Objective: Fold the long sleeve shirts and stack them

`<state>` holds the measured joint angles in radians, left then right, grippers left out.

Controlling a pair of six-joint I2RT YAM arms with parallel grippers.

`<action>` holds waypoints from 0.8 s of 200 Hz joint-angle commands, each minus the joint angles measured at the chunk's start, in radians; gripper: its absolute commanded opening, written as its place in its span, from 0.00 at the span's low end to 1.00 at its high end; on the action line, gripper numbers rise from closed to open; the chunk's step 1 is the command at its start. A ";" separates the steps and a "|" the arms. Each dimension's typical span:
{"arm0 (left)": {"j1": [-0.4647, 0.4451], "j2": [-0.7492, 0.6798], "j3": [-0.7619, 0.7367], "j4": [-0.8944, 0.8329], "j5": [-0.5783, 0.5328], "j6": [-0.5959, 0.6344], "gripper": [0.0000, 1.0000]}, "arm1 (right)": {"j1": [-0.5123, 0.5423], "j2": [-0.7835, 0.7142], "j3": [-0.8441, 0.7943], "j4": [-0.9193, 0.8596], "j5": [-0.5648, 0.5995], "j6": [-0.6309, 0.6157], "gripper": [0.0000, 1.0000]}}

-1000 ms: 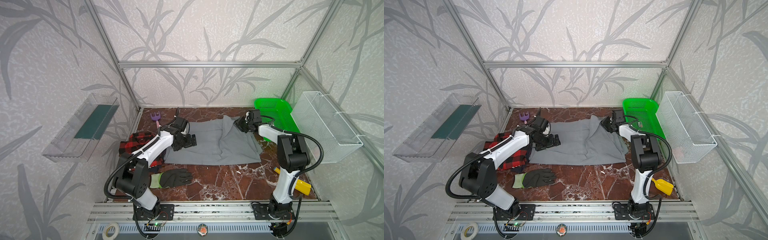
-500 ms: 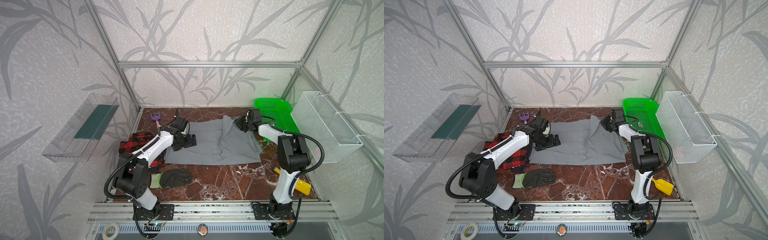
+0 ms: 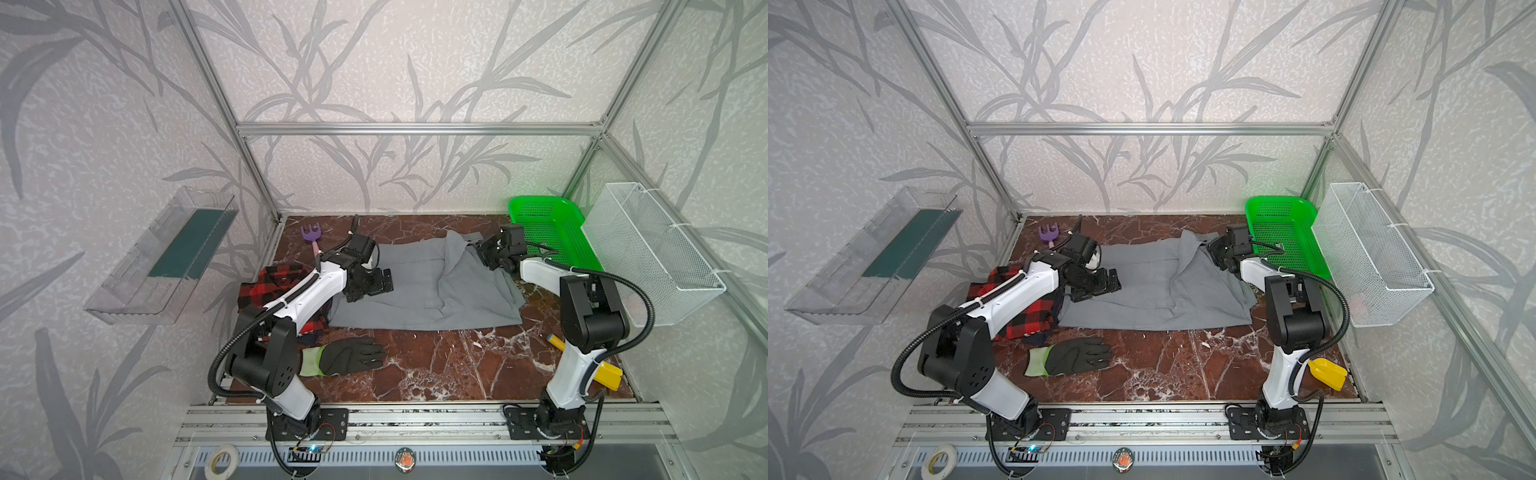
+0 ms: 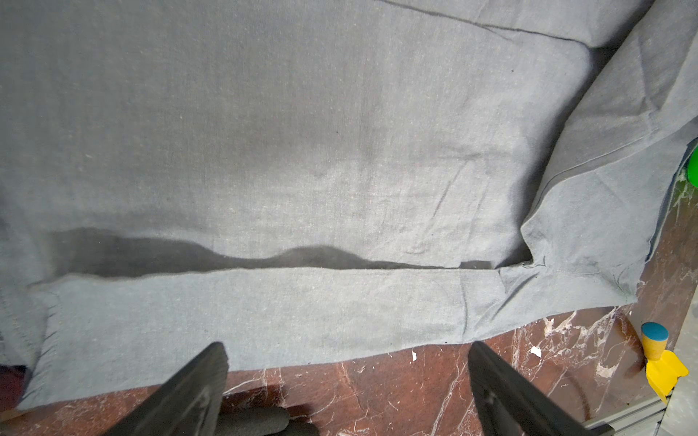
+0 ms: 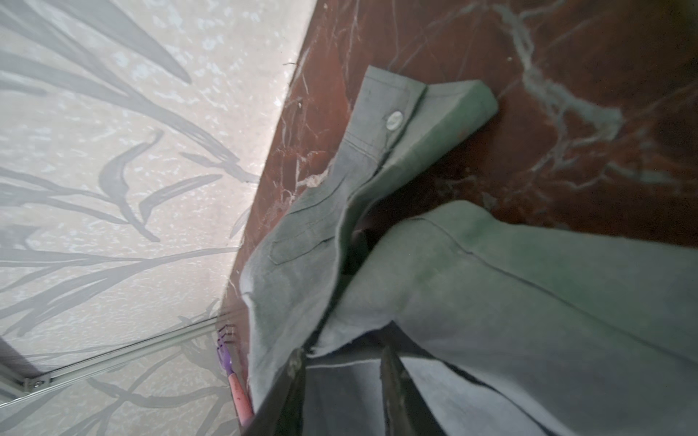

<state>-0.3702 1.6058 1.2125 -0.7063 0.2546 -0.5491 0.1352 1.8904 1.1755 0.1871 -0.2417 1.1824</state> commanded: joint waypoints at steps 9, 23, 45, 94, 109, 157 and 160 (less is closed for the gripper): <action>0.005 -0.024 -0.005 -0.014 -0.016 0.008 0.99 | -0.002 0.022 0.051 0.087 0.017 0.037 0.35; 0.007 -0.024 -0.004 -0.013 -0.015 0.009 0.99 | -0.002 0.053 0.080 0.089 -0.001 0.049 0.34; 0.009 -0.023 -0.004 -0.013 -0.013 0.008 0.99 | 0.000 0.085 0.106 0.094 -0.016 0.066 0.32; 0.010 -0.024 -0.004 -0.015 -0.011 0.010 0.99 | 0.004 0.065 0.047 0.104 0.002 0.084 0.32; 0.010 -0.026 -0.004 -0.015 -0.011 0.009 0.99 | 0.008 0.026 0.019 0.089 0.050 0.047 0.32; 0.013 -0.027 -0.003 -0.014 -0.009 0.011 0.99 | 0.018 0.042 0.034 0.086 0.023 0.042 0.34; 0.013 -0.027 -0.003 -0.015 -0.009 0.010 0.99 | 0.018 0.044 0.036 0.086 0.019 0.044 0.34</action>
<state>-0.3641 1.6058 1.2125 -0.7063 0.2546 -0.5488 0.1452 1.9545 1.1999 0.2619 -0.2180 1.2350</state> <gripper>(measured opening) 0.992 0.337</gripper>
